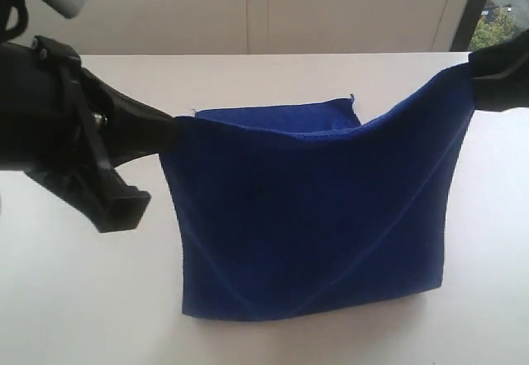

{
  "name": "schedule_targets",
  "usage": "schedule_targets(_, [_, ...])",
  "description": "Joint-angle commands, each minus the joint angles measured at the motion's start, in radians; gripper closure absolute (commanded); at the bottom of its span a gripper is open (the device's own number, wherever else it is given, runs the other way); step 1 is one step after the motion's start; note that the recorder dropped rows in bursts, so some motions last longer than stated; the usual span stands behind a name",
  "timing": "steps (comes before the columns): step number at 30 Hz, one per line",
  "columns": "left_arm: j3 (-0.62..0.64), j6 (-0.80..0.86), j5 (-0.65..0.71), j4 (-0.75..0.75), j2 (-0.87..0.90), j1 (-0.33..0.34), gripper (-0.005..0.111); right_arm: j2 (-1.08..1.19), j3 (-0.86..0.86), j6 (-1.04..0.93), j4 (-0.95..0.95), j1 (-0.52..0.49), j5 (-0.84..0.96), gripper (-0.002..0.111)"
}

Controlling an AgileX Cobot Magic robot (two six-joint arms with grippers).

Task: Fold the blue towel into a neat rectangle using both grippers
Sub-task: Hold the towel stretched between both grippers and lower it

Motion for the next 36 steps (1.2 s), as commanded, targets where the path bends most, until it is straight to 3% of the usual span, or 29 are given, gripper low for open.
schedule_targets(1, [0.010, -0.013, -0.051, 0.007, 0.052, 0.045, 0.107, 0.068, 0.004, 0.005, 0.003, -0.010, -0.079, 0.108])
schedule_targets(6, [0.010, -0.013, -0.131, 0.007, 0.110, 0.125, 0.107, 0.138, 0.004, 0.005, 0.004, -0.010, -0.147, 0.108])
schedule_targets(17, [0.010, 0.015, -0.335, 0.015, 0.286, 0.218, 0.107, 0.347, 0.004, 0.002, 0.007, -0.005, -0.360, 0.108])
schedule_targets(22, [0.010, 0.007, -0.420, 0.015, 0.429, 0.315, 0.107, 0.493, -0.018, -0.006, 0.007, 0.004, -0.452, 0.108])
schedule_targets(31, [0.007, -0.001, -0.689, 0.015, 0.657, 0.375, 0.107, 0.691, -0.153, -0.006, 0.007, 0.028, -0.545, 0.108])
schedule_targets(36, [-0.036, -0.008, -0.680, 0.015, 0.670, 0.392, 0.107, 0.745, -0.207, -0.006, 0.007, 0.032, -0.549, 0.108])
